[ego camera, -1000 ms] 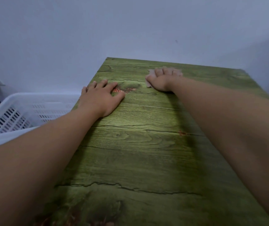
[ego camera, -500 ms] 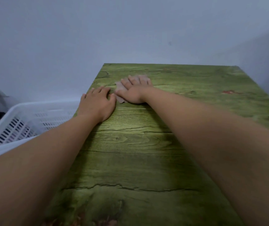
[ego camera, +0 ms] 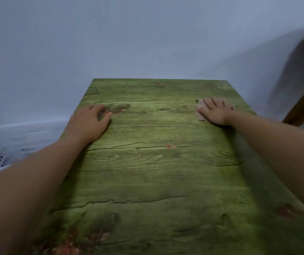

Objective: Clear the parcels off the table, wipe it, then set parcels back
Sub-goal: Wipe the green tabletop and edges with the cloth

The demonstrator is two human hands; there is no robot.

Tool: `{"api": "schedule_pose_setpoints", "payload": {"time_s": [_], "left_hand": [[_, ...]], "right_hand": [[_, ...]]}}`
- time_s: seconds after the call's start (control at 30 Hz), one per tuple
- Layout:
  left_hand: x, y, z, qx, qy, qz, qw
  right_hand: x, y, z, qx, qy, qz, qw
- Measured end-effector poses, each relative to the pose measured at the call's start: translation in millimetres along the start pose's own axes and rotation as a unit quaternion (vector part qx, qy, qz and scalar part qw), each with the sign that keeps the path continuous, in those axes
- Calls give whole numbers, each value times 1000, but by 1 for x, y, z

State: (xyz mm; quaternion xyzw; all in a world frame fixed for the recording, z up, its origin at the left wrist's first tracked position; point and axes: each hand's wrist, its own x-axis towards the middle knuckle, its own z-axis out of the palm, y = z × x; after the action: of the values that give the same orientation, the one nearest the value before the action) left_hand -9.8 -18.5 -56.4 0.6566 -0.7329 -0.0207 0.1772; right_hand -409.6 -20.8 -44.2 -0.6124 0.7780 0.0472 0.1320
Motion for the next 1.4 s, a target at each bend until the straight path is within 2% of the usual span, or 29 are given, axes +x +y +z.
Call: {"api": "schedule_pose_setpoints", "payload": {"time_s": [0.13,0.3,0.6,0.73,0.93,1.07,1.2,1.3,1.4], "left_hand": [[0,0,2,28,11,25,999],[4,-1,4,35,9,9,999],[3,2,3,25,-13,-9,1000],[3,4,0,18,-2,-15,1000],[5,-2,0,7,-19,-11,1000],[5,-8,1,31,-76,-8,997],[7,-8,3,42,-135,-2,990],[13,-2,-4,21,-129,-4,991],[34,25,-11,97,-122,19,988]], "right_hand": [[-3,13,1,5,3,43,999],[-4,-29,5,24,4,51,998],[-29,-187,19,-9,-2,-127,992],[-38,-227,26,-22,-19,-184,982],[-31,-190,21,-22,-25,-205,978],[-21,-132,16,-22,-14,-157,987],[-14,-61,7,-12,-6,-74,997],[-12,-48,5,1,-7,-29,1000],[-10,-59,4,12,-11,-9,1000]]}}
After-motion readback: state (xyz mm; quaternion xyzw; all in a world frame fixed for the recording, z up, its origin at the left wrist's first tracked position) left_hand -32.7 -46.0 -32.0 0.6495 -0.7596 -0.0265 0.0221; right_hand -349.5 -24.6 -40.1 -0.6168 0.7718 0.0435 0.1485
